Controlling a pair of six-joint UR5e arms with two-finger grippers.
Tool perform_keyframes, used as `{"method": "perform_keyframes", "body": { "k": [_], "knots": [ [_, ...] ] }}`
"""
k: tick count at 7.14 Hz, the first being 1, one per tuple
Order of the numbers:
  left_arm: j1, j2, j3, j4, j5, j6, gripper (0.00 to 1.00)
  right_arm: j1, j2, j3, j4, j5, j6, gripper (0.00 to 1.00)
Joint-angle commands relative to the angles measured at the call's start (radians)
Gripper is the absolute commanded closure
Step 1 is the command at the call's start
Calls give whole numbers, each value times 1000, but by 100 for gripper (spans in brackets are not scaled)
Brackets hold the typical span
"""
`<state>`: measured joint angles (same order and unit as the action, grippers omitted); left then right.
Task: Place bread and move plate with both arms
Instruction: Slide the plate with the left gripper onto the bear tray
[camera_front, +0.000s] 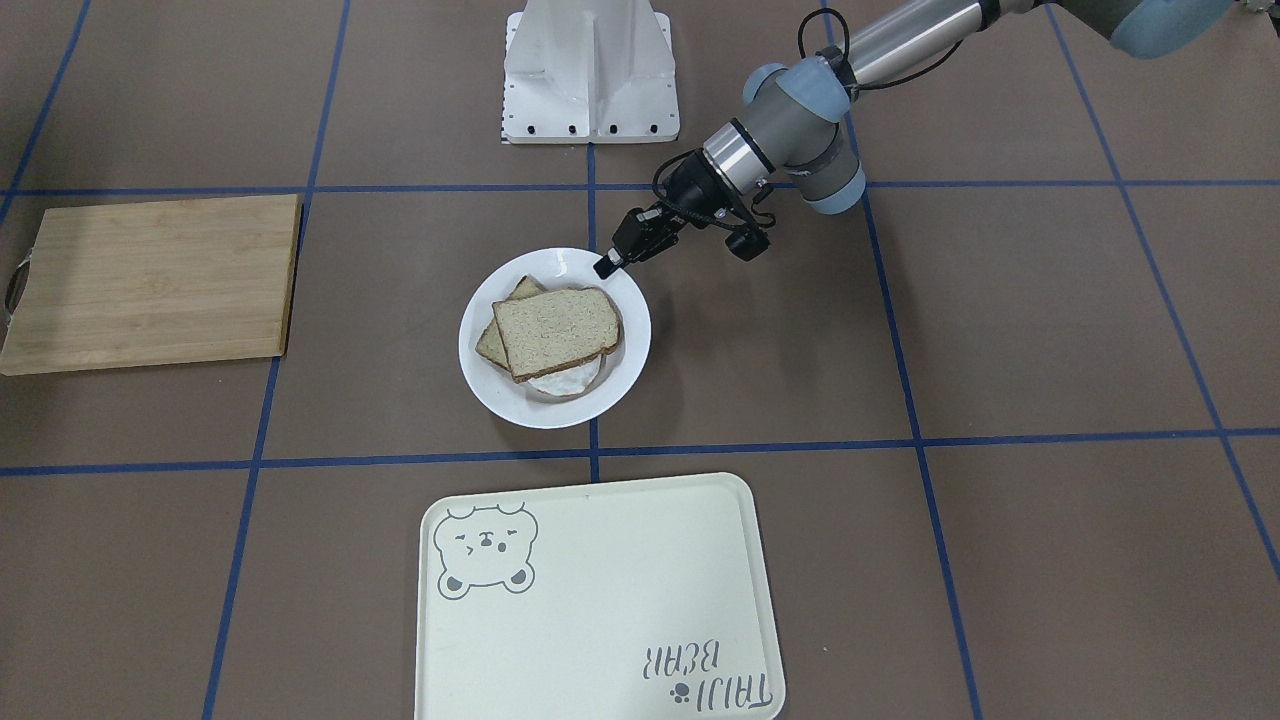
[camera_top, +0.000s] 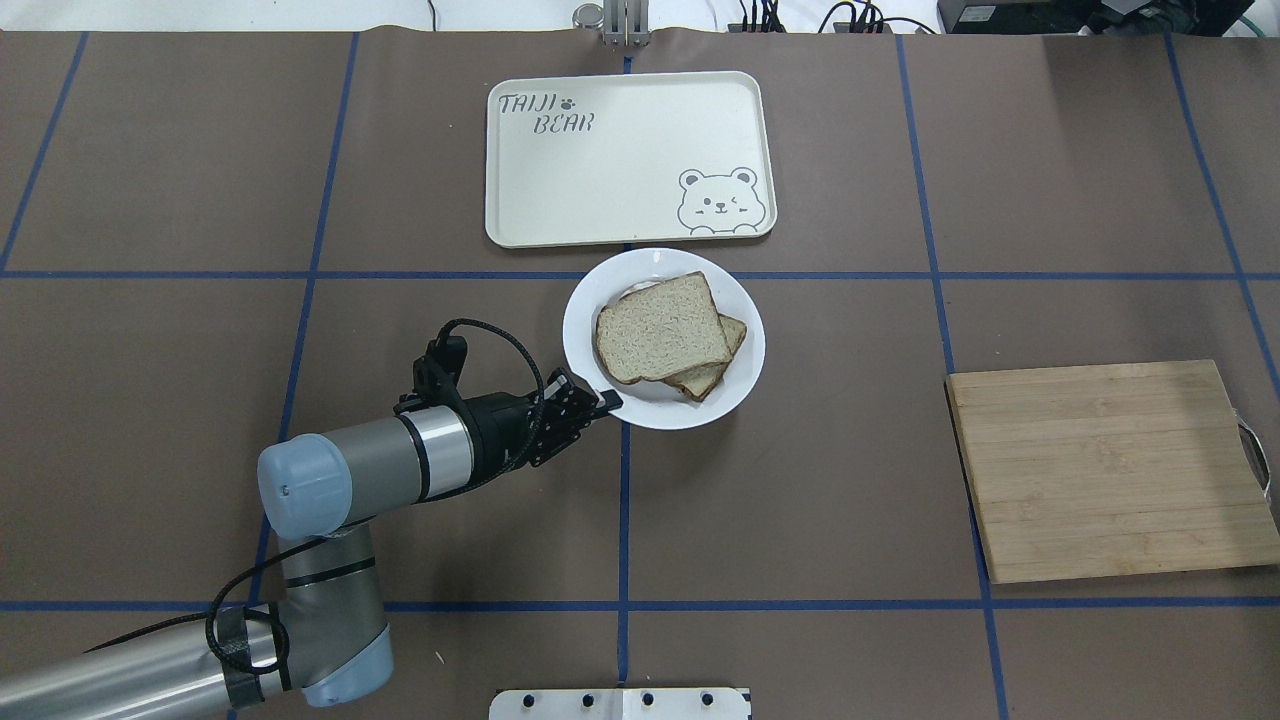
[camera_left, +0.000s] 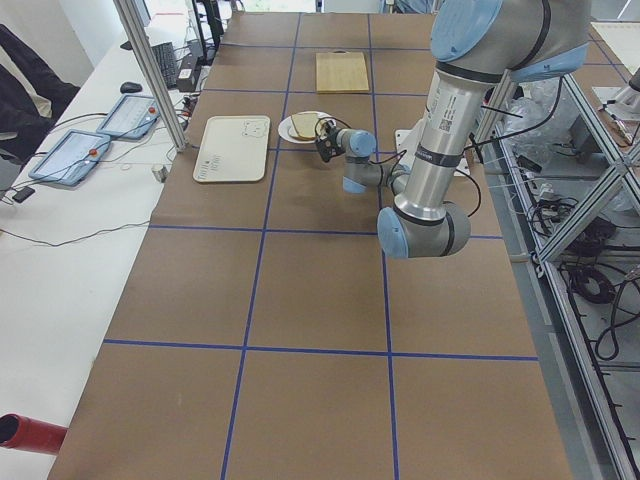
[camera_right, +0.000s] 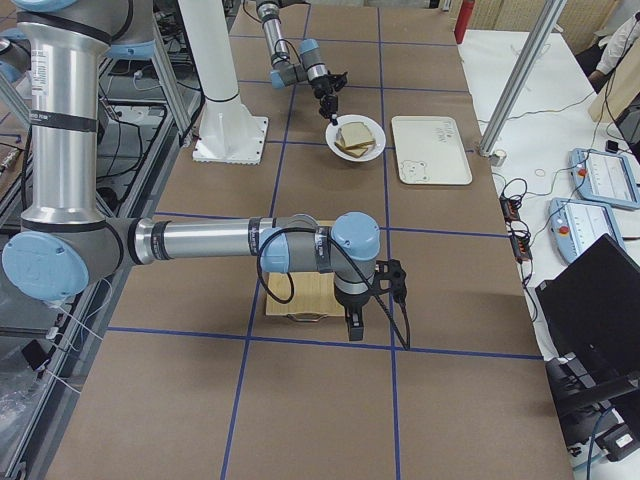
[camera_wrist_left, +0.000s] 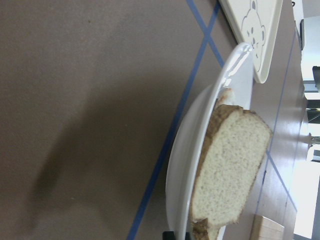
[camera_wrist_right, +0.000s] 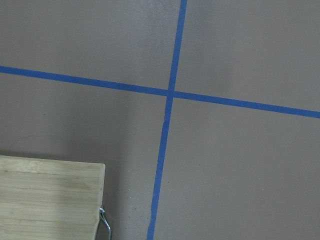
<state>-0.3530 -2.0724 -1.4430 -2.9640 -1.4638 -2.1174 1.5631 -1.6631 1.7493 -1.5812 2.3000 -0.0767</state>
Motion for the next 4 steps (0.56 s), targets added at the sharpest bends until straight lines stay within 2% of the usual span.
{"method": "perform_keyframes", "body": {
  "k": [1, 3, 4],
  "knots": [
    [-84, -35, 24, 11, 60, -126, 100, 0, 3, -2, 1, -1, 0, 0],
    [-182, -142, 201, 34, 62, -144, 100, 0, 9, -8, 0, -1, 0, 0],
    [-216, -216, 279, 128, 62, -148, 100, 0, 9, -8, 0, -1, 0, 0]
  ]
}}
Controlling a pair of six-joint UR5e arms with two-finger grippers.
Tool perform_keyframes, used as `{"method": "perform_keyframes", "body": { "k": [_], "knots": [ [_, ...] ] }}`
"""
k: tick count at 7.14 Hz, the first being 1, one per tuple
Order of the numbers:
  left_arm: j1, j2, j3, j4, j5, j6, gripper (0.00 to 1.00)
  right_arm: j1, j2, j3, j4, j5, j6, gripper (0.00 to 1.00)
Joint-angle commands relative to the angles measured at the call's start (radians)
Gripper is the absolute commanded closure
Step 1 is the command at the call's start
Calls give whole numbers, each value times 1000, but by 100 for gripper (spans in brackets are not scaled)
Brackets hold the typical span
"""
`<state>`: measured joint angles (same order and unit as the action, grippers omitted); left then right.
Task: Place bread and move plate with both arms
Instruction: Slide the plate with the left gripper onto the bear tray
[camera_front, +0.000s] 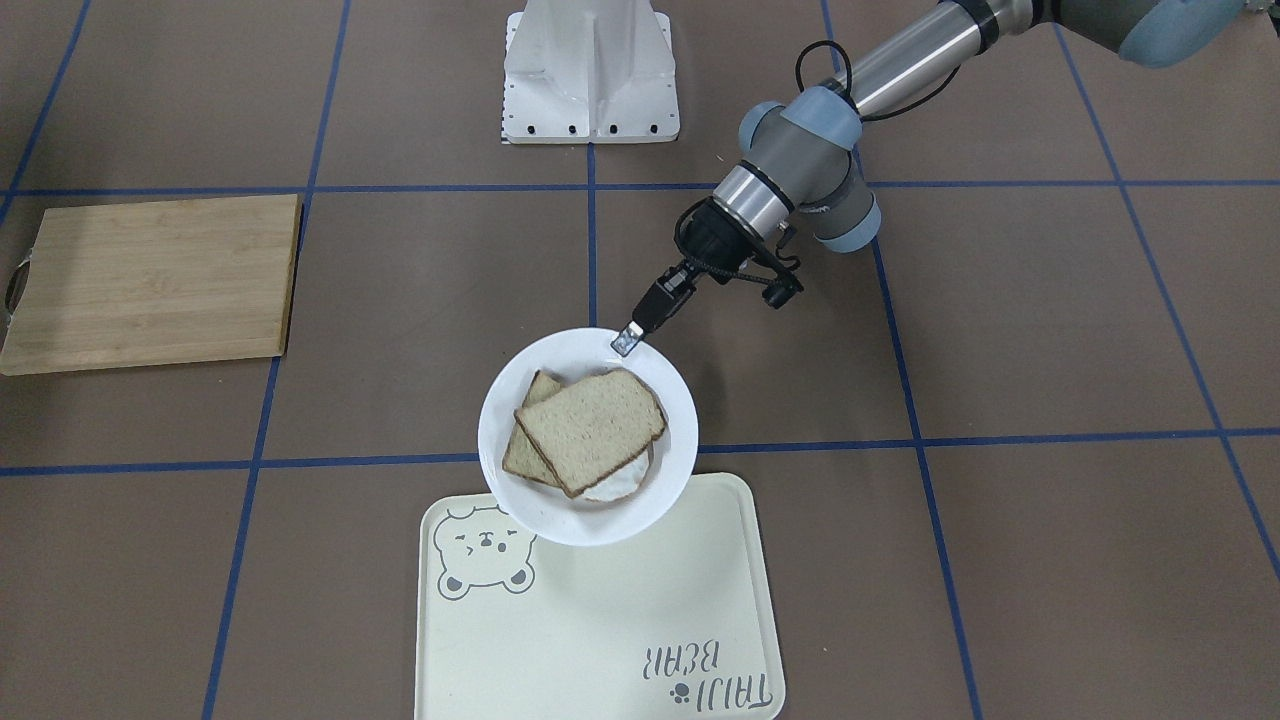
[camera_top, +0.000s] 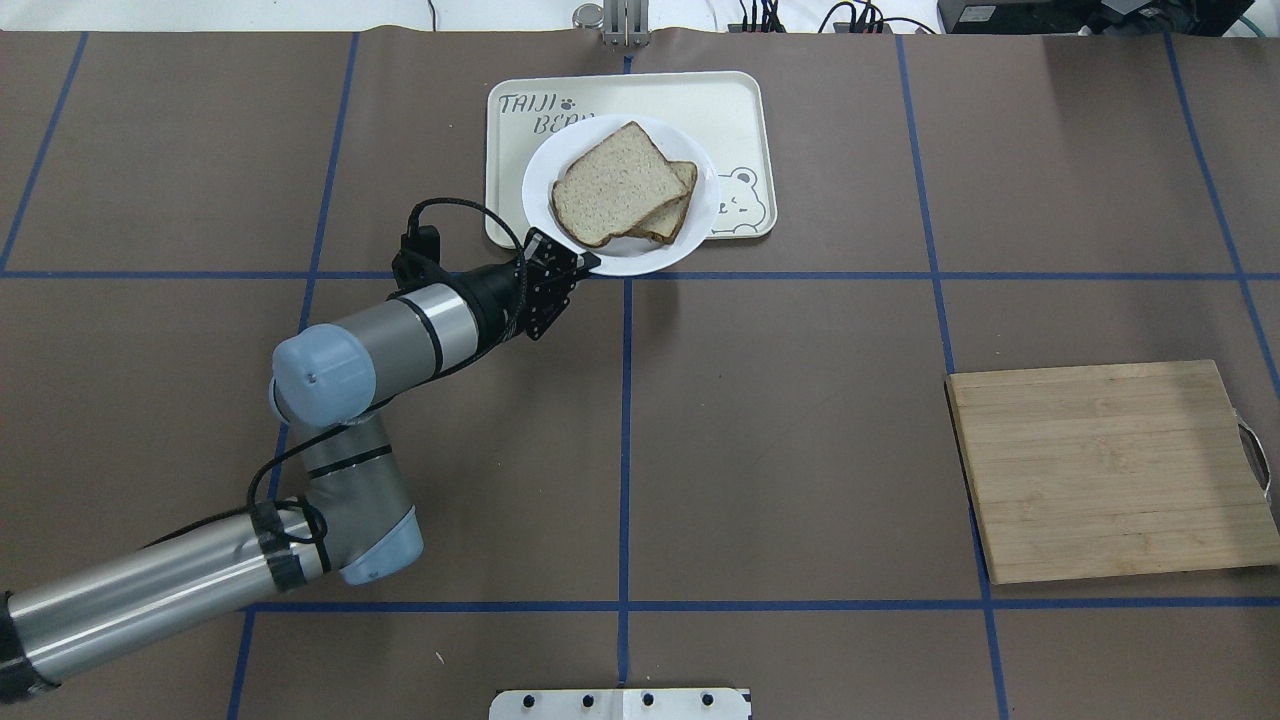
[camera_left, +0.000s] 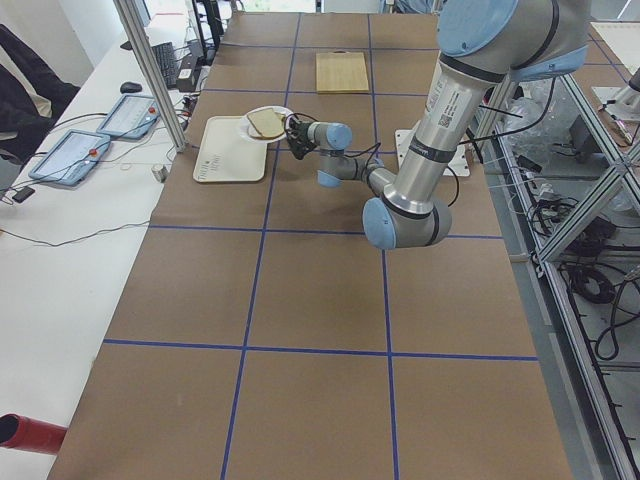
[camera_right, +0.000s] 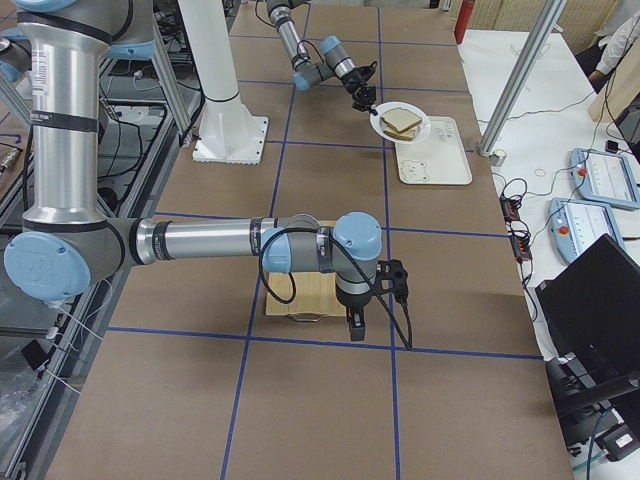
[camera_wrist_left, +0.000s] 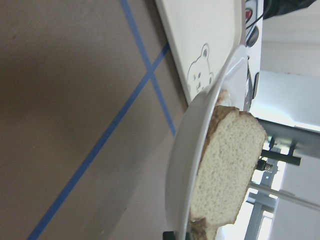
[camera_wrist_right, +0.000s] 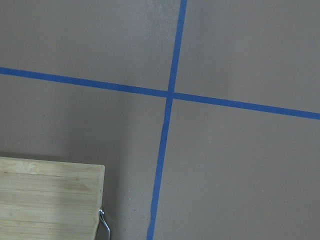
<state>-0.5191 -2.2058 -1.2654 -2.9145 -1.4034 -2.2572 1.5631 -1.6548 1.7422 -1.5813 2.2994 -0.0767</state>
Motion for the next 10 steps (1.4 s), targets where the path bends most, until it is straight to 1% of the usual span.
{"method": "perform_keyframes", "body": {
  "k": [1, 2, 3, 4, 5, 6, 7, 8, 9, 10],
  "knots": [
    [-77, -154, 180, 131, 1, -9, 100, 0, 3, -1, 0, 0, 0, 0],
    [-79, -205, 273, 135, 15, -9, 100, 0, 3, -1, 0, 0, 0, 0],
    [-79, -279, 378, 136, 23, -7, 100, 0, 3, -1, 0, -2, 0, 0],
    [-79, -301, 412, 138, 29, -7, 100, 0, 3, -1, 0, -2, 0, 0],
    [-75, -304, 423, 141, 27, 8, 100, 0, 3, -1, 0, 0, 0, 0],
    [-62, -307, 416, 141, 23, 52, 92, 0, 3, 0, 0, 0, 1, 0],
    [-58, -304, 411, 141, 26, 92, 28, 0, 1, 0, 0, 0, 2, 0],
    [-56, -286, 355, 143, 24, 97, 3, 0, 1, 0, 0, 0, 0, 0],
    [-53, -179, 210, 156, 12, 182, 2, 0, 0, 0, 0, 0, 0, 0],
    [-56, -72, 46, 200, -88, 315, 2, 0, -2, 0, 0, 0, 0, 0]
  ]
}}
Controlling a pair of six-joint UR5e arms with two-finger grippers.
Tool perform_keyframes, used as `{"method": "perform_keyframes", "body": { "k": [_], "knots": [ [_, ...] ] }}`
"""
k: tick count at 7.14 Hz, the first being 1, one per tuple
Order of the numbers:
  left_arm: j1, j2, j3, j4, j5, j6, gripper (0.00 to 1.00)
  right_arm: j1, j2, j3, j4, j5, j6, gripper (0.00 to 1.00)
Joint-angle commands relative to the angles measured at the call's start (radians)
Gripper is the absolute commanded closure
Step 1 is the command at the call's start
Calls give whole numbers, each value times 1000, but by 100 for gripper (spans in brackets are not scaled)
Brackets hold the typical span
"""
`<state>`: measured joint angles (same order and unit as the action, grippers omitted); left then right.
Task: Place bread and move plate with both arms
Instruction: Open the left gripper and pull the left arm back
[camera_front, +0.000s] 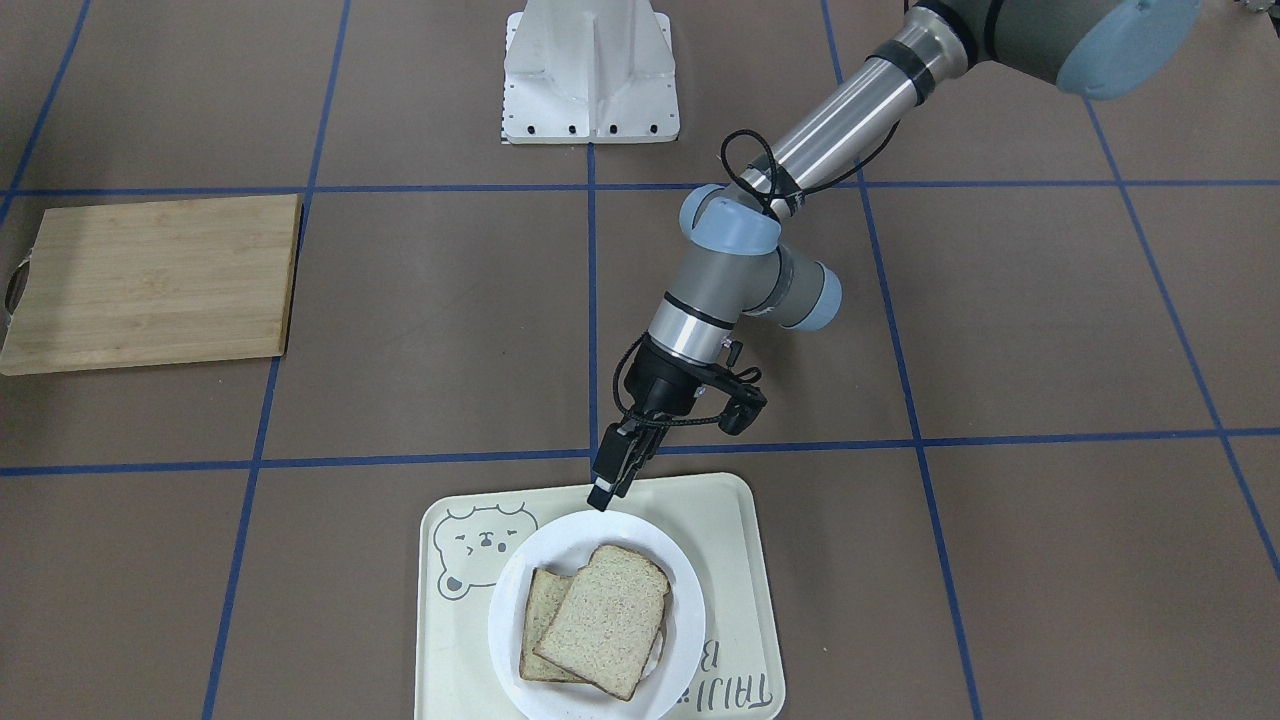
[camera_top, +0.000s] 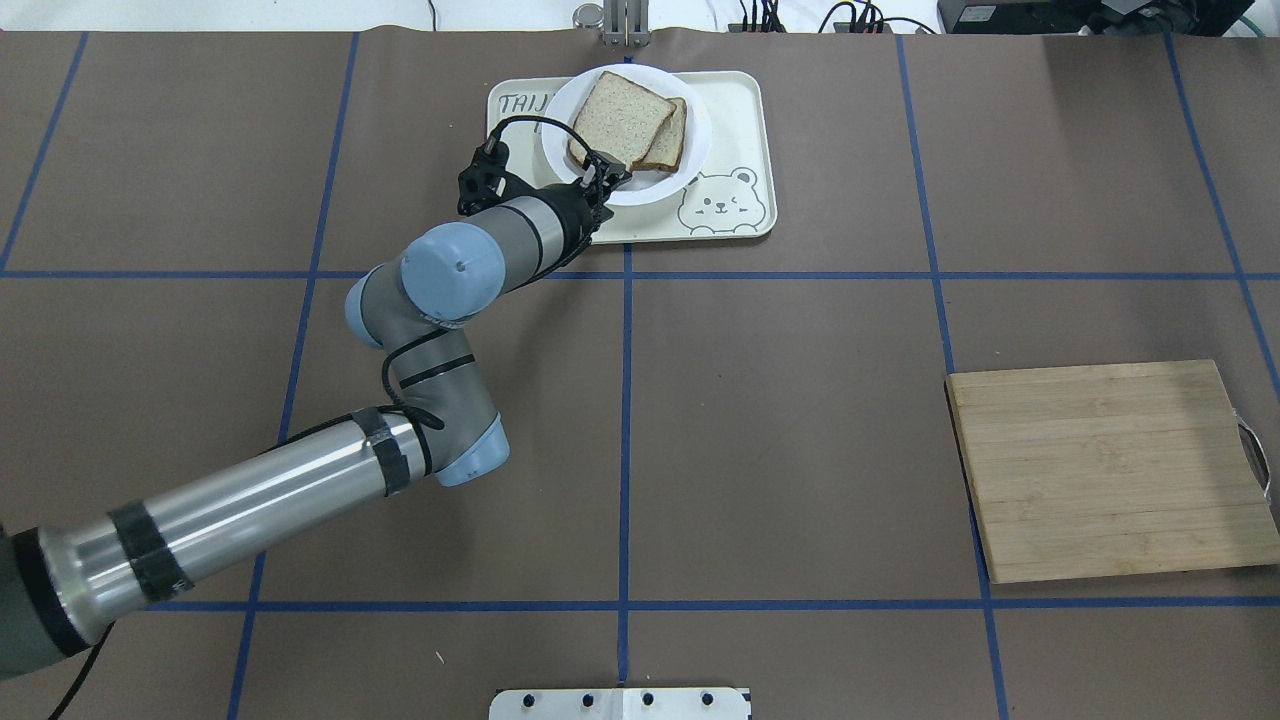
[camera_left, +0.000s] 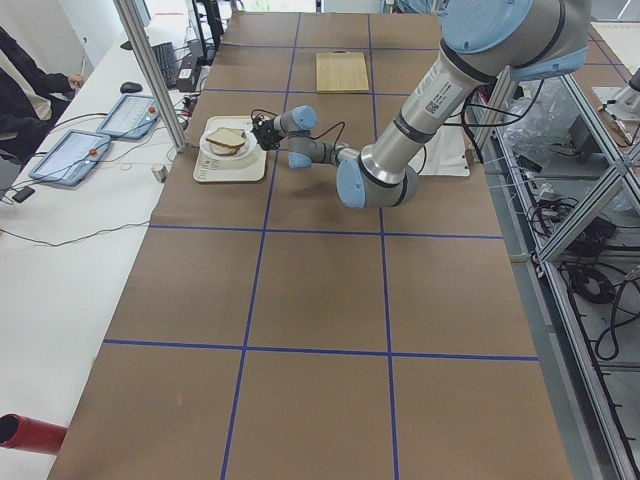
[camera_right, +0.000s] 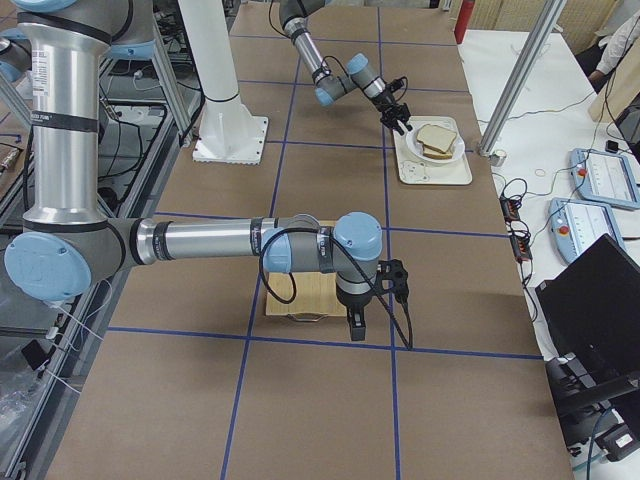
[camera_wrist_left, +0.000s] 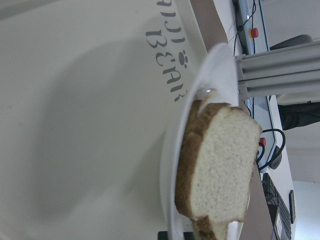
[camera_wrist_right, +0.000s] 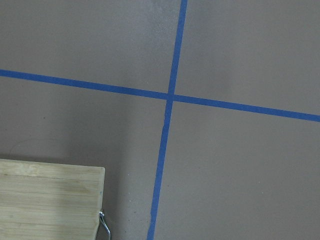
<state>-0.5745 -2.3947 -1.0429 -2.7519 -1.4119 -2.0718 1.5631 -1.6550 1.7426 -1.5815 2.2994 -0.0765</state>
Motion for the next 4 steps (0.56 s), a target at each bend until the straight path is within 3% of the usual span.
{"method": "perform_keyframes", "body": {
  "k": [1, 2, 4],
  "knots": [
    [-13, 191, -327, 181, -173, 159, 2, 0, -5, -1, 0, -2, 1, 0],
    [-40, 233, -486, 375, -223, 229, 2, 0, -8, -1, 0, -2, 1, 0],
    [-59, 351, -853, 886, -262, 631, 2, 0, -11, -1, 0, 0, 1, 0]
  ]
}}
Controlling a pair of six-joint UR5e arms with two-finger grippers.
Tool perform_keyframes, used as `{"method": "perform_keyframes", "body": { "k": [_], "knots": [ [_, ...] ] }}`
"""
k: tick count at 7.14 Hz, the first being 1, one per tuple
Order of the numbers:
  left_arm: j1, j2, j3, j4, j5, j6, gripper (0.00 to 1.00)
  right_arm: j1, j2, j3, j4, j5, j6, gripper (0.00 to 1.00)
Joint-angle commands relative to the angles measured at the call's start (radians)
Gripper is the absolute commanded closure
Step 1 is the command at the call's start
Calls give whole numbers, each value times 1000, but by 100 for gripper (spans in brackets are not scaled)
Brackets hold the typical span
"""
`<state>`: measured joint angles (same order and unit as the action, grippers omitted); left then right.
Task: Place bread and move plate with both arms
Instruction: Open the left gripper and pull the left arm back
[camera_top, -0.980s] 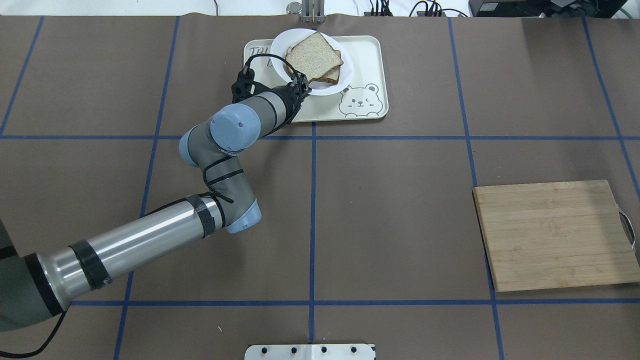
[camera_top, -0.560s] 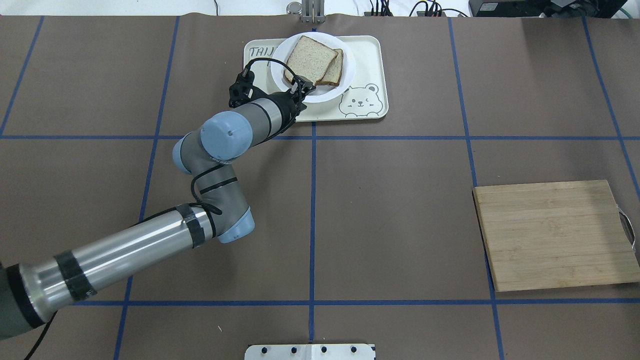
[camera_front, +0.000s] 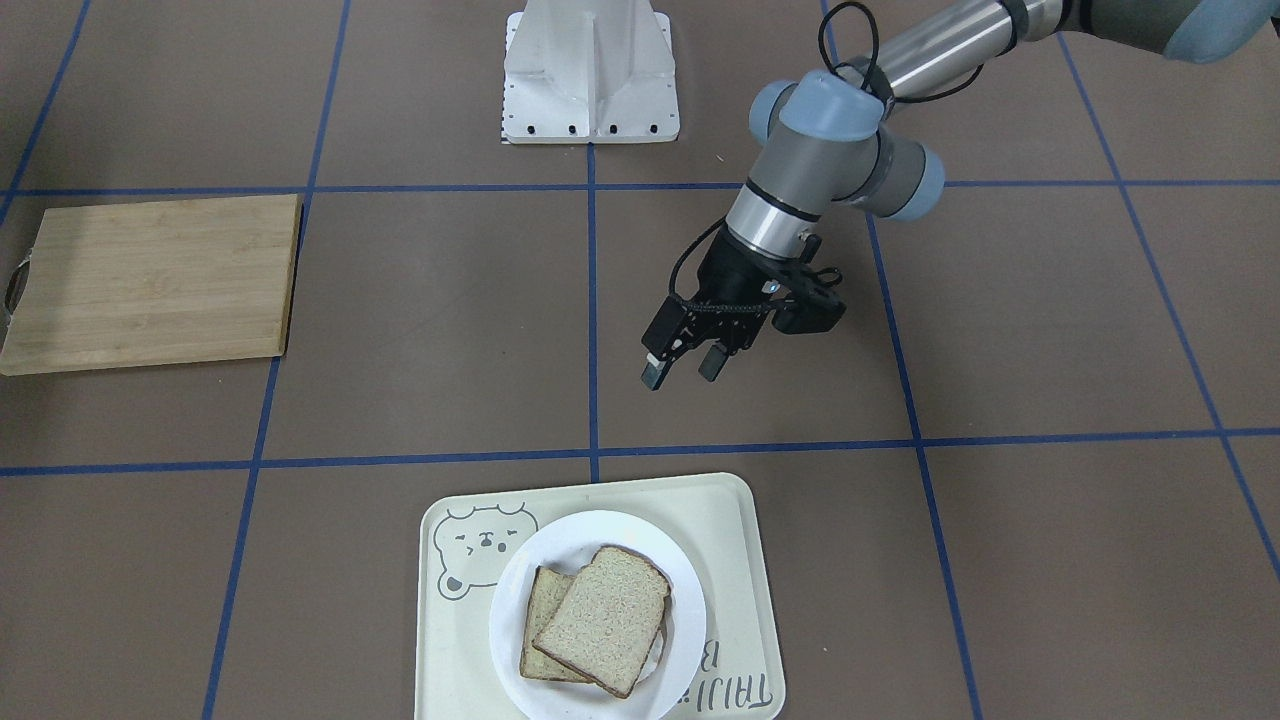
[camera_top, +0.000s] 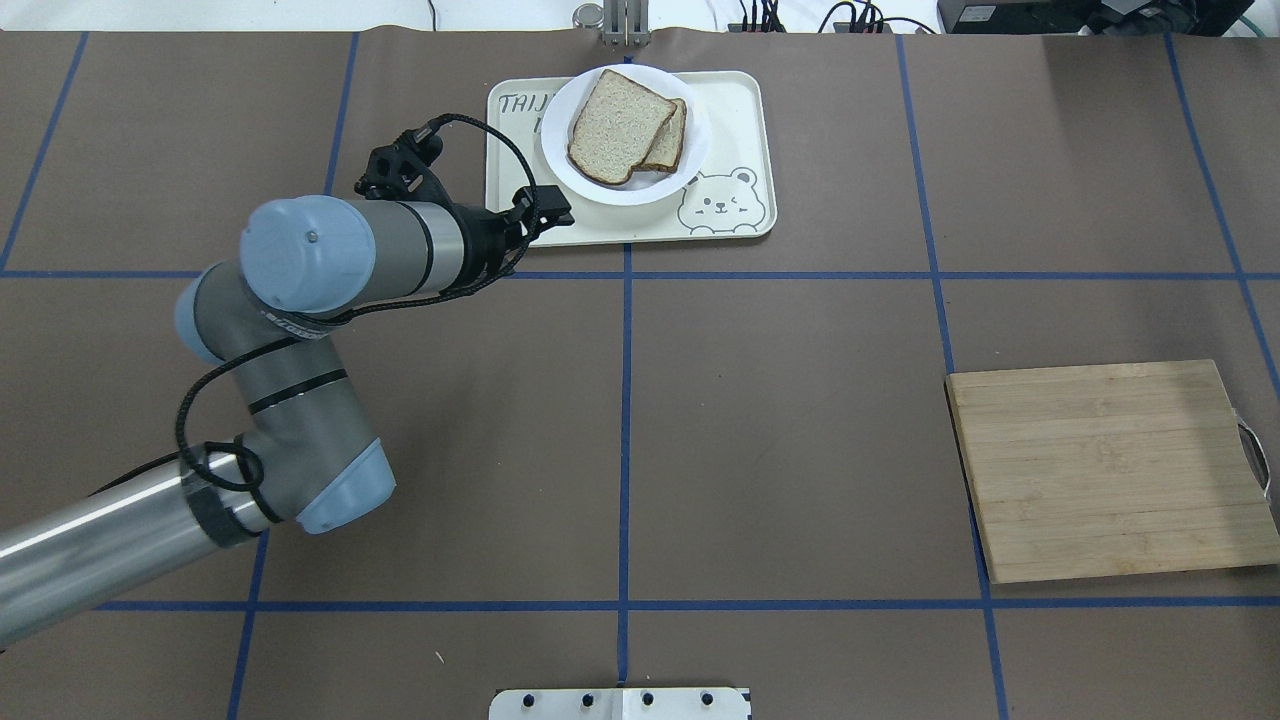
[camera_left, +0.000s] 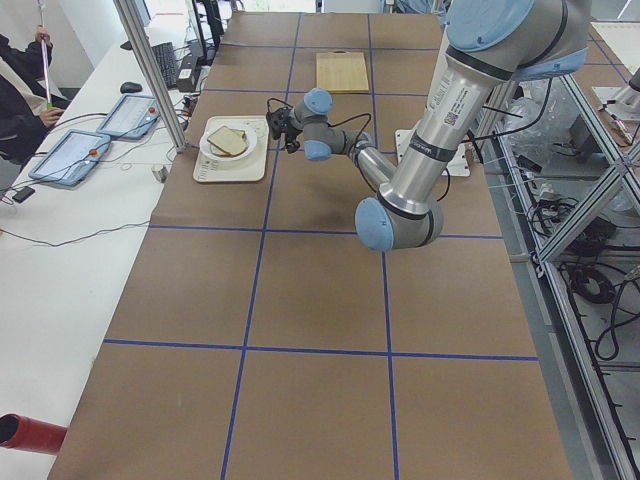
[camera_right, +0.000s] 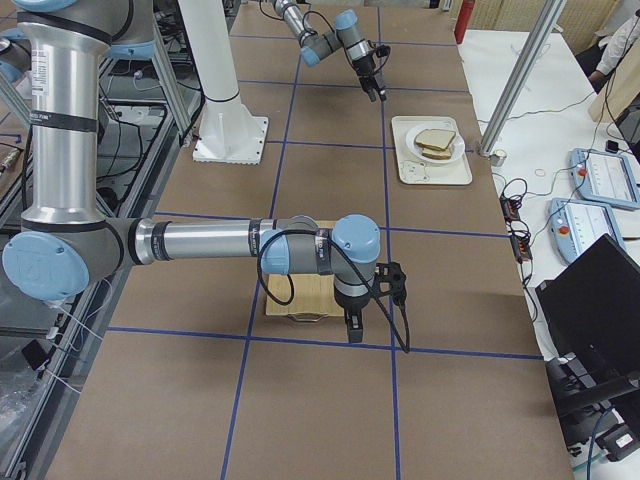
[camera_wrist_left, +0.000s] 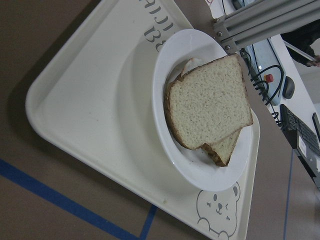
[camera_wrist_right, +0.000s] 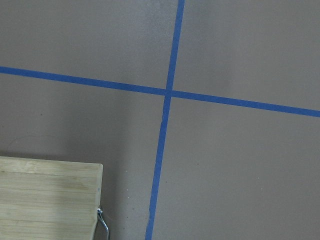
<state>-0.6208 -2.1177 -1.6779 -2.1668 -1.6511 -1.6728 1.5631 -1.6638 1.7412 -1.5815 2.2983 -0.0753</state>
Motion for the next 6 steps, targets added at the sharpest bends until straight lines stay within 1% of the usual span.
{"method": "perform_keyframes", "body": {
  "k": [1, 2, 4, 5, 6],
  "knots": [
    [-60, 134, -317, 449, -29, 430, 2, 0, -4, 0, 0, 1, 0, 0],
    [-135, 230, -363, 475, -103, 629, 2, 0, -5, 0, 0, 1, 2, 0],
    [-392, 396, -365, 476, -325, 1109, 2, 0, -10, -2, 0, 7, 0, 0],
    [-515, 456, -329, 496, -396, 1309, 2, 2, -17, 1, 0, 9, -3, 0],
    [-621, 485, -271, 536, -451, 1423, 2, 3, -22, 1, 0, 10, -14, 0]
  ]
}}
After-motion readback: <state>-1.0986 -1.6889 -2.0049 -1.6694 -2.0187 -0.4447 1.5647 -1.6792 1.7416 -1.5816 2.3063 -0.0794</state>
